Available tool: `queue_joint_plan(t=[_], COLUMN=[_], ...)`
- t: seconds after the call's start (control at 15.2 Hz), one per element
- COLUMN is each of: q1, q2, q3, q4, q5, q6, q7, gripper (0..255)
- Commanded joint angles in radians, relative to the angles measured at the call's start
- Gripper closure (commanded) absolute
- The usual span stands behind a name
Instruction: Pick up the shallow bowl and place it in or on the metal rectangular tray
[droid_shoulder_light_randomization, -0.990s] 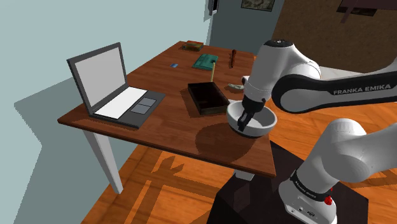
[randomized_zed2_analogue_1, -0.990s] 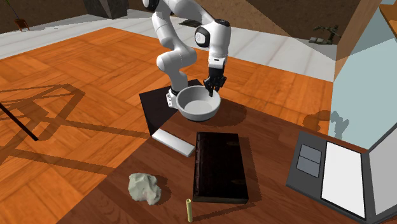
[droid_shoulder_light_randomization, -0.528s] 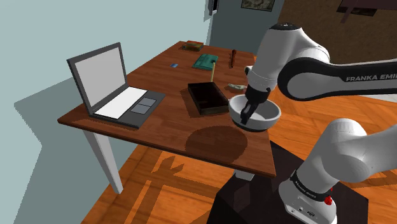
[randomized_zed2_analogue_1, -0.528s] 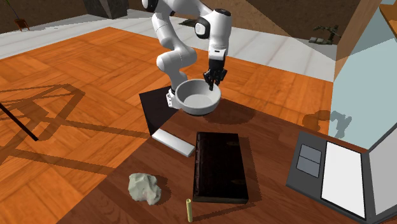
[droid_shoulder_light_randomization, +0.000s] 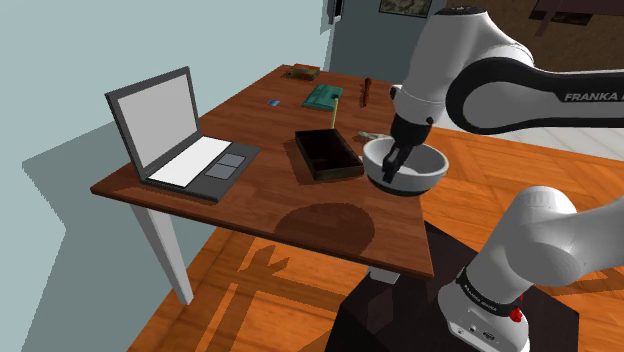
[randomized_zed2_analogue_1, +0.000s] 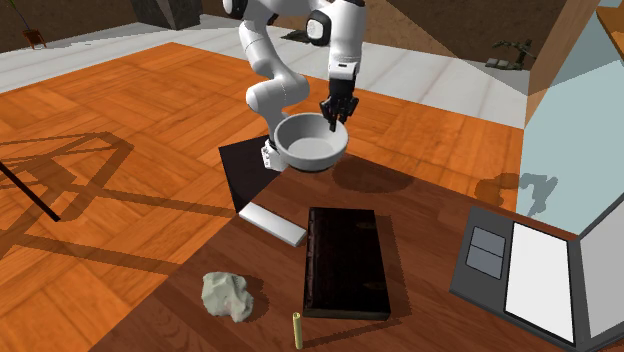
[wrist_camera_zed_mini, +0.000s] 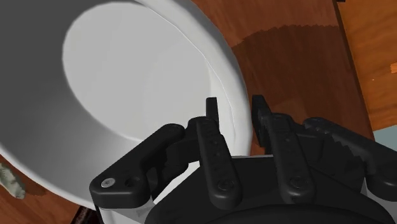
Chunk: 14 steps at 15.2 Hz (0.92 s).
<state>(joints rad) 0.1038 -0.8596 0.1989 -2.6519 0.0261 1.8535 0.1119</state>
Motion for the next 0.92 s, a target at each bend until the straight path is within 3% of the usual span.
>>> queue_joint_plan(t=[0.0,0.4,0.86], q1=[-0.013,-0.075,-0.121], q2=[0.042,0.289,0.560], q3=[-0.008,-0.037,-0.060], q4=[0.039,0.213,0.462], q5=[-0.012,-0.063,-0.110], q6=[0.004,0.081,0.106], q7=[-0.010,-0.052,-0.086], gripper=[255,255,255])
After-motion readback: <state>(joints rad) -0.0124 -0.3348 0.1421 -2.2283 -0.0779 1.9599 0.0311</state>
